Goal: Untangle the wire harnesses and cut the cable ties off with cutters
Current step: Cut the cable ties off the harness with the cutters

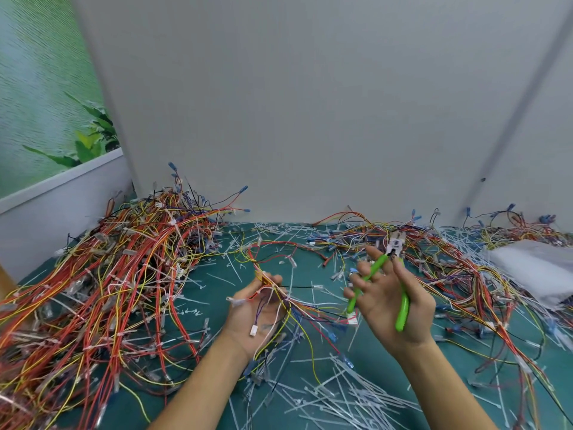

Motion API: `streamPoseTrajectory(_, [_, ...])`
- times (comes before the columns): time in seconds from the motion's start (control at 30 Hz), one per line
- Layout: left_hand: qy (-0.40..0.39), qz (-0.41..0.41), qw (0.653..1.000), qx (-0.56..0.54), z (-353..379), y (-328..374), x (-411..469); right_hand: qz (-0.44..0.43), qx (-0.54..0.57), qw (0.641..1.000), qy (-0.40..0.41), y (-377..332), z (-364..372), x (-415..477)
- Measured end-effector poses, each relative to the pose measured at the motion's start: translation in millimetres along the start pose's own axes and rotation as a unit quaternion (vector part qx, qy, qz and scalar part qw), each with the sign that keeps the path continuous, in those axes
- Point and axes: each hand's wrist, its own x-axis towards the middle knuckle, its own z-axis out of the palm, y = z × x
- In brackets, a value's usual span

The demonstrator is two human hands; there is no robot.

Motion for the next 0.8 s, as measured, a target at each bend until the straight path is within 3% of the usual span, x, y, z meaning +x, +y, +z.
streamPoseTrajectory(0.23, [0.041, -0.017, 0.996, 0.076, 0, -7, 2, -0.124, -0.098, 0.984, 0.077, 5, 2, 4])
streamPoseTrajectory(0.43, [0.009, -0.003, 0.994, 0.11, 5, -10, -1, -0.264, -0.348, 0.887, 0.151, 14, -4, 1])
streamPoseTrajectory(0.53, [0.001, 0.013, 0.99, 0.143, 4, -12, 0, -0.236, -0.384, 0.886, 0.107, 17, -3, 1])
streamPoseTrajectory(0.67, [0.008, 0.038, 0.987, 0.159, 3, -13, 0, -0.097, -0.458, 0.882, 0.047, 21, -2, 0])
streamPoseTrajectory(0.8, [0.0, 0.041, 0.984, 0.173, 4, -14, 1, -0.005, -0.482, 0.875, 0.048, 24, -1, 0])
